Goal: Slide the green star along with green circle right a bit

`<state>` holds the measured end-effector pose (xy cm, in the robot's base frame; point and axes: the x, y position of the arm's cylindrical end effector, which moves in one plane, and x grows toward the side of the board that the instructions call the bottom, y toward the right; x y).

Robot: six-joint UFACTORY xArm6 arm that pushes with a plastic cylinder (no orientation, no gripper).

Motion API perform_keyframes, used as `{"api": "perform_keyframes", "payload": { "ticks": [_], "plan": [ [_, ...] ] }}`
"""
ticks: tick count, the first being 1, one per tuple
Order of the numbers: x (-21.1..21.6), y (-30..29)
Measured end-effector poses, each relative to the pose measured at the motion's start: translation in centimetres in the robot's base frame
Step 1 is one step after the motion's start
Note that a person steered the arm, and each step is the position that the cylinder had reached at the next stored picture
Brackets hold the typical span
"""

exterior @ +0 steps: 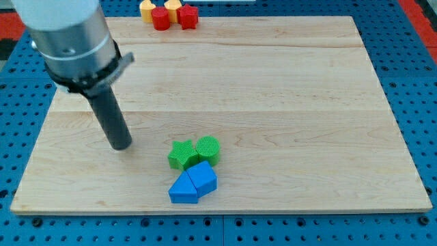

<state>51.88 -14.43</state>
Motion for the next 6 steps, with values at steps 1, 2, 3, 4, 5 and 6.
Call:
{"api": "perform_keyframes", "payload": {
  "ticks": [1,2,3,4,5,6],
  "plan": [
    [2.0,2.4],
    [2.4,2.5],
    [2.4,6.7],
    [1.6,7.8],
    [1.6,7.8],
    [1.5,8.4]
  ]
}}
